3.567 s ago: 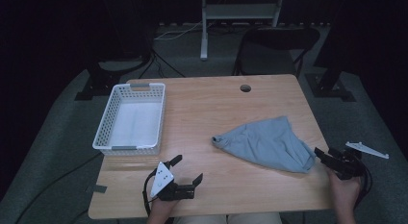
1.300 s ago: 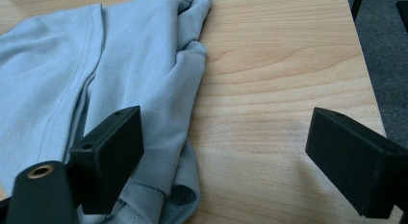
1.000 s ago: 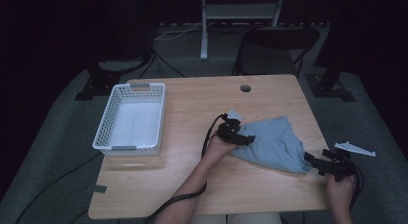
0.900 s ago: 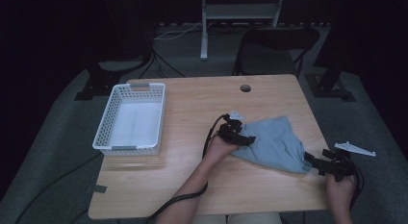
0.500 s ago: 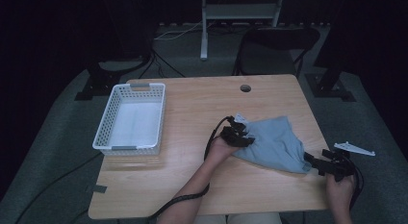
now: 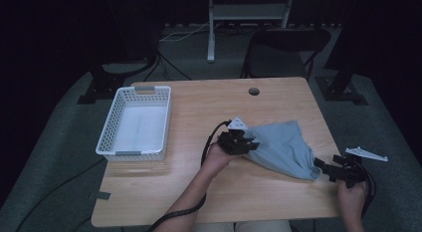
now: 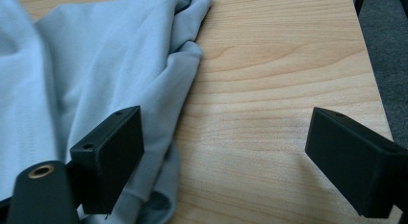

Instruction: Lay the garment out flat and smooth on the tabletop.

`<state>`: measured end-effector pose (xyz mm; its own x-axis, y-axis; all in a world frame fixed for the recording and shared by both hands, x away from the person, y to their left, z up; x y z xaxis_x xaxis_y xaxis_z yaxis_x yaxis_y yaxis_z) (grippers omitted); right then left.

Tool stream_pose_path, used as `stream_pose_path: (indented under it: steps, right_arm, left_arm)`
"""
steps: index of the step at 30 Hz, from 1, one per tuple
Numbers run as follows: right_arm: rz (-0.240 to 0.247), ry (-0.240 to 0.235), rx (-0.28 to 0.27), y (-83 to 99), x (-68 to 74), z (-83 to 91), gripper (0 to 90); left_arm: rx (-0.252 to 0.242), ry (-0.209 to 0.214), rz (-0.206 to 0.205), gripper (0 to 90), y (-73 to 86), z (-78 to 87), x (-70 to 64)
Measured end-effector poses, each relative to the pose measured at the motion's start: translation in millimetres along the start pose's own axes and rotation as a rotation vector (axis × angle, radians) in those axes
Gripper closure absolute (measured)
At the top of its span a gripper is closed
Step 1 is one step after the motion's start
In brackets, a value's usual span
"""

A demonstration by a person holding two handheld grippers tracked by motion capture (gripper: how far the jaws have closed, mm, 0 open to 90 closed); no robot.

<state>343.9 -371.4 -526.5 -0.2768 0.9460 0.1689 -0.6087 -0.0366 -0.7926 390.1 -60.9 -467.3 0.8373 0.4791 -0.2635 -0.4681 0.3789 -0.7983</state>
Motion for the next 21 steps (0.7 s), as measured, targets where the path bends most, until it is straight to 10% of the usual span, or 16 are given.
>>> stream_pose_path:
  steps: [11,17,21]
  right_arm:
    - [0.000,0.007,0.005,0.4,-0.4,-0.4,12.7]
    - [0.000,0.013,0.006,0.7,-0.6,-0.5,14.0]
    - [-0.003,0.015,-0.001,0.4,-0.4,0.6,14.0]
  left_arm:
    - [0.008,-0.001,0.081,77.1,51.5,39.6,12.9]
    - [0.123,-0.013,0.066,77.0,89.3,38.4,20.1]
    - [0.099,-0.009,0.101,76.9,91.4,40.2,22.2]
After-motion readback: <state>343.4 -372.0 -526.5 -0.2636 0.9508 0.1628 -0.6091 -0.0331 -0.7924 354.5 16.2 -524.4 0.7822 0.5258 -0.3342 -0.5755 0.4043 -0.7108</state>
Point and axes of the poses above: each handheld gripper's, and its own axes: z roughly backward along the jaws, y roughly out of its underside, x roughly to its left, the point moved 7 cm from there along -z, roughly forward along the jaws, and after that the axes turned 5 degrees about z, right-handed, at the moved point
